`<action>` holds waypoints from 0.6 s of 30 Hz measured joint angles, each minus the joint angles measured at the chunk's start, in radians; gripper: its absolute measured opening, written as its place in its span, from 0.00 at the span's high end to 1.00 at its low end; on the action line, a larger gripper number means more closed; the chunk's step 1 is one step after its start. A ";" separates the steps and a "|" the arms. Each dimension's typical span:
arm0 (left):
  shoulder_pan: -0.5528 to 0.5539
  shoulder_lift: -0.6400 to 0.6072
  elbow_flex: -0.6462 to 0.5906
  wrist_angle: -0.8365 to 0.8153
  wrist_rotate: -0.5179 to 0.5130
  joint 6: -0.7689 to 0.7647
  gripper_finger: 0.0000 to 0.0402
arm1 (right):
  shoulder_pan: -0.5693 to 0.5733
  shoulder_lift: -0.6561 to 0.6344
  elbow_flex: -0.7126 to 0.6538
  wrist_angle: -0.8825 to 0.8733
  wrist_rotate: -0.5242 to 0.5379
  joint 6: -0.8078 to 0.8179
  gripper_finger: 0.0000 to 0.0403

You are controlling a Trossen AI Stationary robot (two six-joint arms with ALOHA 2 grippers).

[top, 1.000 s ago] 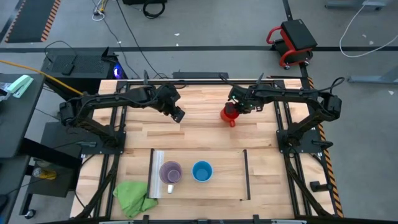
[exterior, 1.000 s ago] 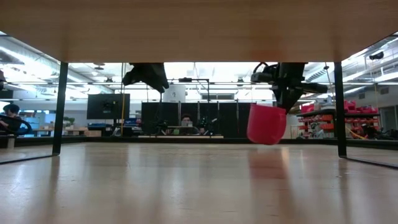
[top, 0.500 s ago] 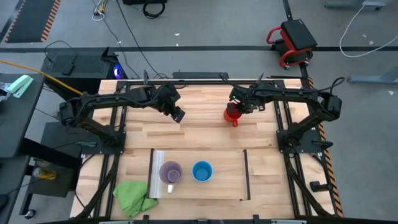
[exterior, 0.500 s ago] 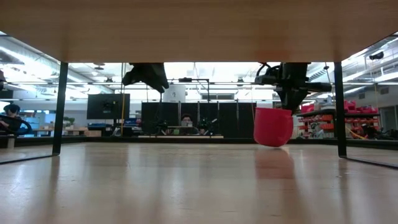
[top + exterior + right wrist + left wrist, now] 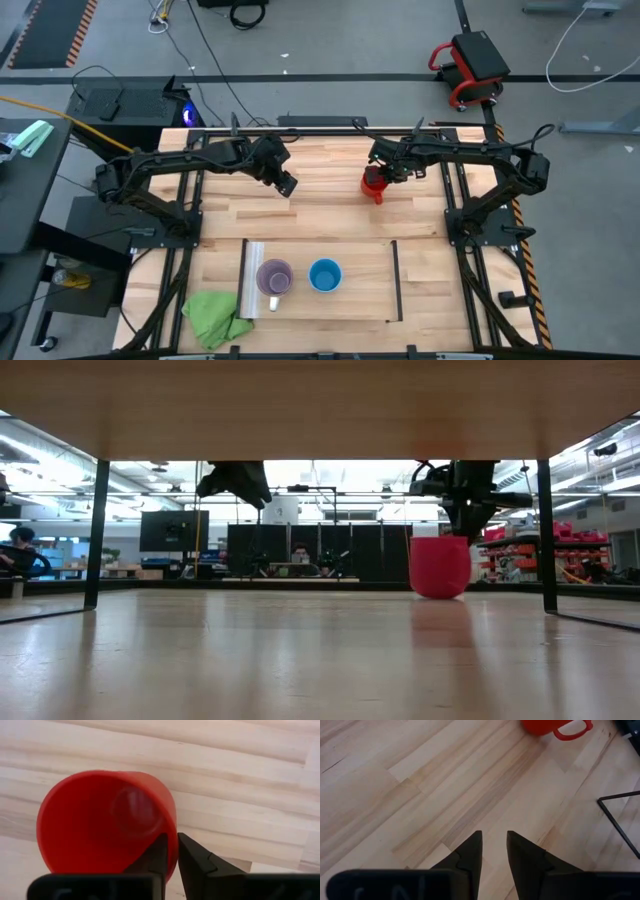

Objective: Stack small to large cups/mugs on shelf
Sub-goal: Put the red mug on the shelf

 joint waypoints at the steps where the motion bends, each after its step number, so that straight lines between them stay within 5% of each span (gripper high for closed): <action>1: 0.000 0.000 0.000 0.000 0.000 0.000 0.76 | 0.000 0.000 0.000 0.000 -0.001 -0.002 0.88; 18: 0.000 0.000 0.000 0.000 0.000 0.000 0.75 | 0.000 -0.065 0.000 0.020 0.005 -0.042 0.87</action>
